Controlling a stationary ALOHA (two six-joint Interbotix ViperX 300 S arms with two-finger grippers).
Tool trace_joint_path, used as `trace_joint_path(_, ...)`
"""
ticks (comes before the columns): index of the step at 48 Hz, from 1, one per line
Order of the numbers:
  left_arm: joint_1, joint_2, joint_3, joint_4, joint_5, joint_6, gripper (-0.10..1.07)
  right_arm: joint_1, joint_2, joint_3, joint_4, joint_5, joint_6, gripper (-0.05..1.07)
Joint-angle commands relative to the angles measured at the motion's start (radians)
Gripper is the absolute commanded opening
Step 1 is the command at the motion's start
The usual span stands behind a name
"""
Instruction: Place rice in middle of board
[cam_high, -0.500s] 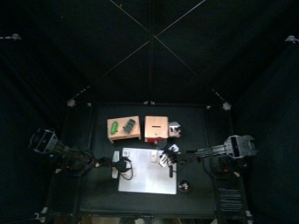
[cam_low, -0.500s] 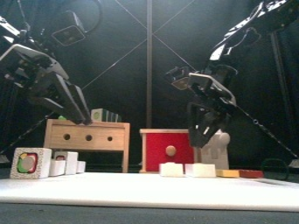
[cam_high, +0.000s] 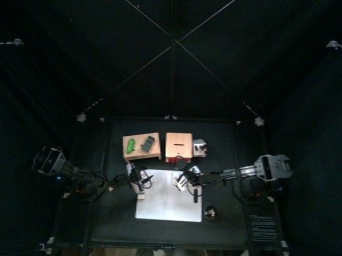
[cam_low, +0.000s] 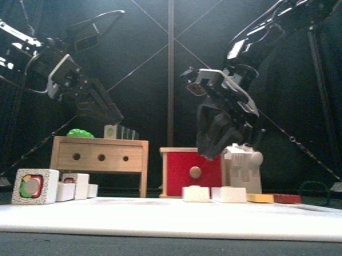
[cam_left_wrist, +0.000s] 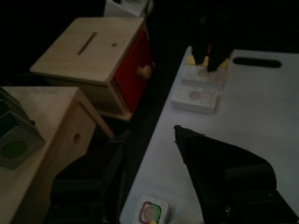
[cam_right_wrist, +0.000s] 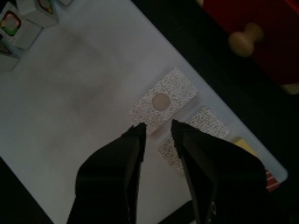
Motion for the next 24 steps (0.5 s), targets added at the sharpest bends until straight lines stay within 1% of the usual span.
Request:
trace_joint_path(1,0.006,-0.02,0.026,0.12,-0.04,-0.107,0.82,-0.003,-0.009,-0.032,0.017,-0.005,0.002,0.72)
trace_joint_path(4,0.023,-0.026,0.058,0.233,-0.061,-0.204,0.82,-0.006,-0.008,-0.038,0.023,-0.005,0.002,0.72)
trace_joint_path(11,0.063,-0.043,0.115,0.463,-0.069,-0.374,0.82,-0.014,-0.006,-0.058,0.054,-0.005,0.002,0.72)
trace_joint_path(18,0.104,-0.054,0.155,0.618,-0.069,-0.48,0.82,-0.028,0.003,-0.071,0.12,-0.005,0.003,0.72)
trace_joint_path(24,0.114,-0.057,0.173,0.701,-0.066,-0.528,0.82,-0.035,0.025,-0.089,0.158,-0.005,0.015,0.72)
